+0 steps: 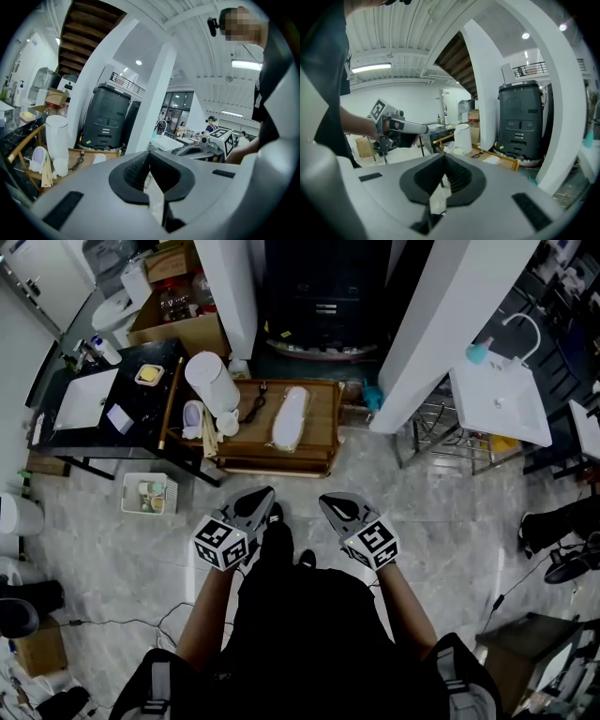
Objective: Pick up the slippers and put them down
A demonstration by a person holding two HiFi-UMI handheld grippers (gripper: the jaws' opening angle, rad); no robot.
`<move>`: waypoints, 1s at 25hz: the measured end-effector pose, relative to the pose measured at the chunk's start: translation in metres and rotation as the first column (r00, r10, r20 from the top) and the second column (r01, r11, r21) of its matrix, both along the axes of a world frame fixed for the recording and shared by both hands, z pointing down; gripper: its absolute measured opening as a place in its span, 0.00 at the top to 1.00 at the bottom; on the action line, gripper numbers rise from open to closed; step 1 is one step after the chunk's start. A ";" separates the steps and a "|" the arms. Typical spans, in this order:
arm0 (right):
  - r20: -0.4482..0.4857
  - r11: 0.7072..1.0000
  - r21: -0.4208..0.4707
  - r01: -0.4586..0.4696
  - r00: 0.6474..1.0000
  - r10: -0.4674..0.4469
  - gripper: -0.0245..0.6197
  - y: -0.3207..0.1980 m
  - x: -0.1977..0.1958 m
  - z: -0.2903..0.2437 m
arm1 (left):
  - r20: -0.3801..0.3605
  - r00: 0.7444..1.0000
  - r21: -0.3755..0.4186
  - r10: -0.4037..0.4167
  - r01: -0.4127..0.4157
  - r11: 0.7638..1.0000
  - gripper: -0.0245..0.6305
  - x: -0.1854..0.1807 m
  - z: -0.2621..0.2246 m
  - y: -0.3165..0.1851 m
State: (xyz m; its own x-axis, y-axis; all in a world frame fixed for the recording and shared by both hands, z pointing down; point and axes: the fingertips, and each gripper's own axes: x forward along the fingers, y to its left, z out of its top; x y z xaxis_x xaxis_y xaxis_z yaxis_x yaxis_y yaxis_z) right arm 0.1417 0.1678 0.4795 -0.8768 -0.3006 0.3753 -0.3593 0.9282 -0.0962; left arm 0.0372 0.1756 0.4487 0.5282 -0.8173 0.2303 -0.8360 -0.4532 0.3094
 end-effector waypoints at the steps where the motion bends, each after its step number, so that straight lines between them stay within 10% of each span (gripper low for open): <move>1: 0.004 1.000 0.001 -0.001 1.000 0.001 0.95 -0.002 -0.002 0.000 | -0.001 1.000 -0.002 0.001 -0.001 1.000 0.94 -0.002 0.001 -0.002; 25: -0.028 0.996 -0.028 -0.089 0.996 0.089 0.95 -0.102 -0.079 0.013 | -0.030 0.992 -0.056 0.122 -0.123 0.991 0.94 -0.073 0.020 -0.116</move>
